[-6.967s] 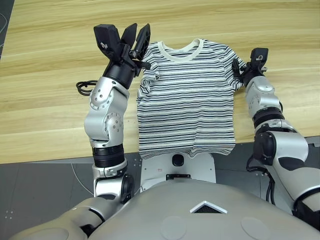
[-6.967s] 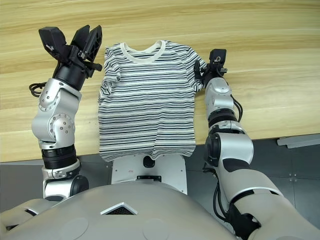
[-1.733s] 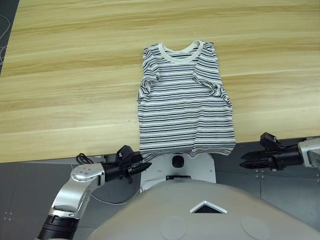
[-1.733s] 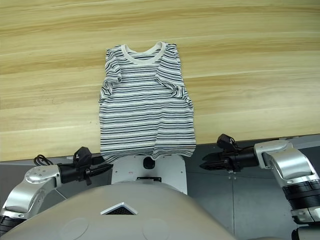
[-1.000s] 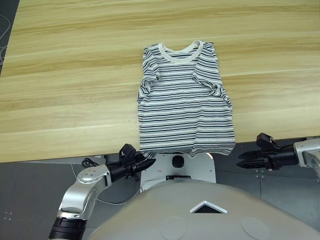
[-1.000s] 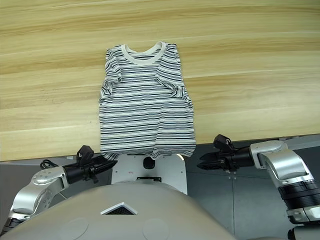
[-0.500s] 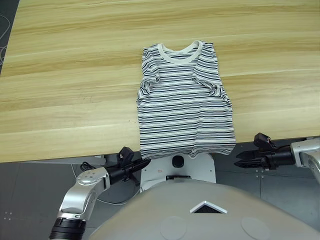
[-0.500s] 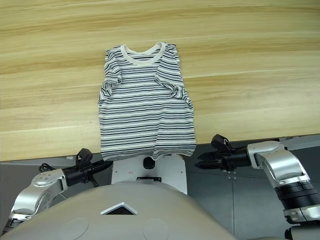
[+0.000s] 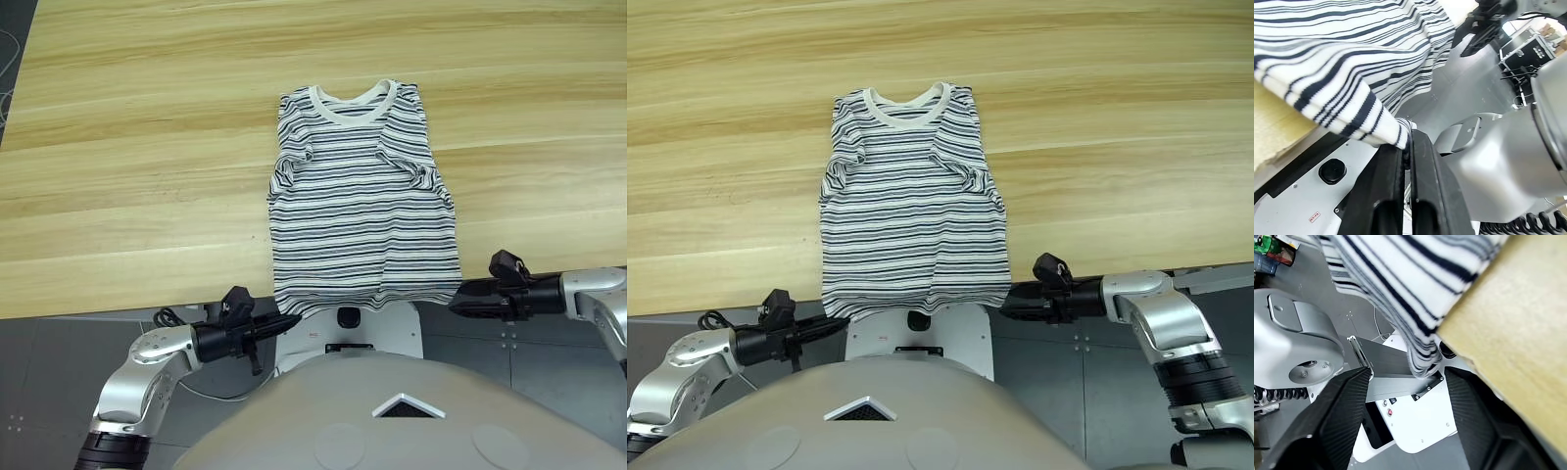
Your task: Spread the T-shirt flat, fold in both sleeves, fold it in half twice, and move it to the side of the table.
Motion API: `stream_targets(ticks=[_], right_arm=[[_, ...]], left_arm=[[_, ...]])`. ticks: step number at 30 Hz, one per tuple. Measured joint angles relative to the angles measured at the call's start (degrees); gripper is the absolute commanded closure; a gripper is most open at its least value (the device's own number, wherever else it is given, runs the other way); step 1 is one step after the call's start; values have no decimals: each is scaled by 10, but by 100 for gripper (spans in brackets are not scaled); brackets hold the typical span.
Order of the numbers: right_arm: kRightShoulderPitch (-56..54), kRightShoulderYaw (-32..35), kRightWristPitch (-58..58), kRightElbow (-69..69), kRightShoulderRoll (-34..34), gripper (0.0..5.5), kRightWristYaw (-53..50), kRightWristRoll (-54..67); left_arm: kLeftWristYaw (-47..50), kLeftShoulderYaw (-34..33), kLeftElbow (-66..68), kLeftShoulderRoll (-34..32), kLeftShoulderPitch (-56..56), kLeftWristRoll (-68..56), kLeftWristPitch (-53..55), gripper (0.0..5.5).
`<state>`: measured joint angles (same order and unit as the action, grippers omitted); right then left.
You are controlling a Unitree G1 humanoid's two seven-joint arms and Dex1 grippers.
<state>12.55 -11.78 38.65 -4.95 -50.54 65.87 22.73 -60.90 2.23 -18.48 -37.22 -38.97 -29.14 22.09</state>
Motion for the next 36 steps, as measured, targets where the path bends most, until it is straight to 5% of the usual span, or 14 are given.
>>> stream_targets(ticks=[9, 14, 36], right_arm=[[-4, 26, 117, -30, 45, 91, -63, 35], [3, 33, 124, -35, 53, 86, -74, 46], [28, 8, 38, -63, 57, 487, -75, 21]], left_arm=[[-5, -7, -10, -4, -4, -15, -1, 540], [-4, -8, -11, -4, -3, -15, -1, 540], [13, -8, -33, -4, 5, -20, 5, 540]])
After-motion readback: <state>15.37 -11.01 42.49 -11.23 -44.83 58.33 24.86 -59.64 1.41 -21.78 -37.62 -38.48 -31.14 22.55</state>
